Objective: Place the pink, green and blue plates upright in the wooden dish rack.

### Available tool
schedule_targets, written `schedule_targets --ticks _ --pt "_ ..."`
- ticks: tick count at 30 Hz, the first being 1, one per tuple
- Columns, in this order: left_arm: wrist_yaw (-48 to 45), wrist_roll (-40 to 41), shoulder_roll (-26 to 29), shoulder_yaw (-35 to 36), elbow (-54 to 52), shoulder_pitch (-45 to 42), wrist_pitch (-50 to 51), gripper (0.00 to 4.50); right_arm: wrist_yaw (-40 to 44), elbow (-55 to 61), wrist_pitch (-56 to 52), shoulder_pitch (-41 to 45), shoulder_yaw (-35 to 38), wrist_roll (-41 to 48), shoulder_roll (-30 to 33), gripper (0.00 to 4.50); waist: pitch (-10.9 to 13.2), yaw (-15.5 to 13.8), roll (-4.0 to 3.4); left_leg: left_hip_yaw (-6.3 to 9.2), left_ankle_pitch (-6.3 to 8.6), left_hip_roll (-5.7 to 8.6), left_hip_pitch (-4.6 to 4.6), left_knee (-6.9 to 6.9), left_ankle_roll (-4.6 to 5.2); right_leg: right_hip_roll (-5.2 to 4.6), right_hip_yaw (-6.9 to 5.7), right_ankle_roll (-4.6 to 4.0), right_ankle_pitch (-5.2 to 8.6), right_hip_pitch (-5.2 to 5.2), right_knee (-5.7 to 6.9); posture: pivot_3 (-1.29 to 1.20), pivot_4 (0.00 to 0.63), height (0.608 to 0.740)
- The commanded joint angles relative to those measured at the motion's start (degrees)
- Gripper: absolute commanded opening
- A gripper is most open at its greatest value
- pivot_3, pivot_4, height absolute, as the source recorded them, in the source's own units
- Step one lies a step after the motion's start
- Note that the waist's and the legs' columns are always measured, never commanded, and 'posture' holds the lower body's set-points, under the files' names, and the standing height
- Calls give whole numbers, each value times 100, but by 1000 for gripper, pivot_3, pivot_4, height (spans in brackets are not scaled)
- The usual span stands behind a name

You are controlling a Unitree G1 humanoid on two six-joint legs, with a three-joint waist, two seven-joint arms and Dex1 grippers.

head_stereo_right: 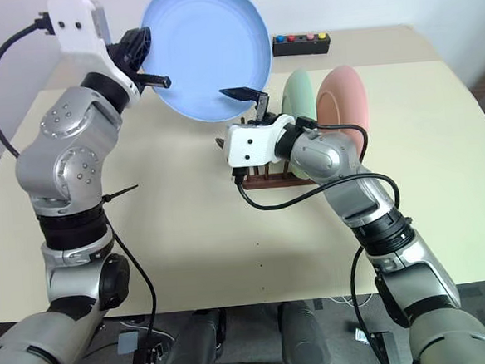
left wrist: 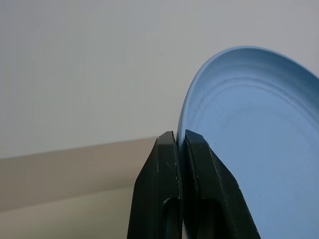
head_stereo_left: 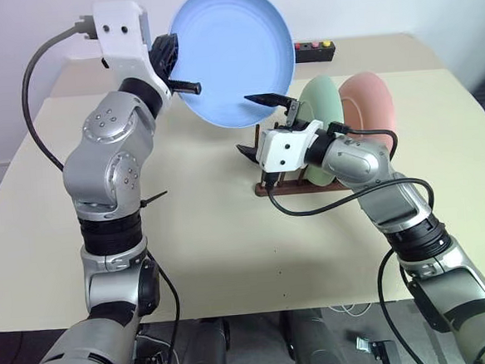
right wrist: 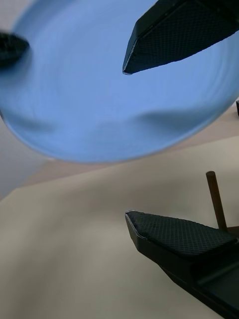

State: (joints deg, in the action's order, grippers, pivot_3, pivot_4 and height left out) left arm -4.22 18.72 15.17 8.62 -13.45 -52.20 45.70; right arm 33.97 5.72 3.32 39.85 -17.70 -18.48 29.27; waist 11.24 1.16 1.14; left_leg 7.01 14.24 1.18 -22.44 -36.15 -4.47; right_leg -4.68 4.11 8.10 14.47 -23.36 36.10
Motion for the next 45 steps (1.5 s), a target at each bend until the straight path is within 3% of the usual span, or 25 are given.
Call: schedule_targets --ticks 1,3,9,13,17,23,30,34,38,45 --pt "16 163 -60 95 -307 -174 107 0 -18 -18 121 94 25 -147 10 3946 0 -1 0 0 0 0 0 0 0 0 0 0 0 0 0 0 150 740" --pt "13 203 -71 118 -327 -179 168 0 -4 -48 131 81 41 -183 6 3184 0 5 0 0 0 0 0 0 0 0 0 0 0 0 0 0 150 740" --pt "-1 301 -78 126 -375 -142 310 0 -65 -109 200 58 68 -347 1 128 0 0 0 0 0 0 0 0 -1 0 0 0 0 0 0 0 150 740" --pt "-27 457 -154 237 -363 -110 384 0 -130 -97 275 38 103 -457 0 49 0 0 0 0 -1 0 0 0 -1 0 0 0 0 0 0 0 150 740" --pt "6 751 -310 597 -274 -125 337 1385 -162 -58 365 17 148 -482 -4 0 0 -1 0 0 -1 0 0 -1 -2 0 0 0 0 0 0 0 150 740" --pt "133 1512 -554 1505 -184 -383 -107 4399 -190 13 451 -10 181 -446 -13 0 1 3 1 0 -2 0 0 0 -3 0 0 0 0 -1 0 0 150 740" --pt "184 1586 106 2157 402 -429 -819 4461 -230 92 732 74 231 -249 -96 0 1 8 1 0 -3 0 1 0 -6 0 0 0 0 0 0 0 150 740" --pt "-102 1277 673 2050 775 -50 -1213 4461 -155 169 723 92 312 145 -290 0 1 23 1 0 -3 0 2 2 -6 1 0 0 0 -1 0 0 150 740" --pt "-888 743 1212 1605 1112 978 -1815 4461 120 593 -41 98 538 1371 -899 0 -1 76 -1 1 -4 -1 3 3 -7 1 1 -1 0 -1 2 0 150 740" --pt "-2001 475 1420 652 820 2241 -2107 4461 240 1632 -1979 -185 1030 3338 -1468 0 0 75 3 13 -4 0 -2 2 -7 1 -5 -4 -1 1 4 0 150 740"
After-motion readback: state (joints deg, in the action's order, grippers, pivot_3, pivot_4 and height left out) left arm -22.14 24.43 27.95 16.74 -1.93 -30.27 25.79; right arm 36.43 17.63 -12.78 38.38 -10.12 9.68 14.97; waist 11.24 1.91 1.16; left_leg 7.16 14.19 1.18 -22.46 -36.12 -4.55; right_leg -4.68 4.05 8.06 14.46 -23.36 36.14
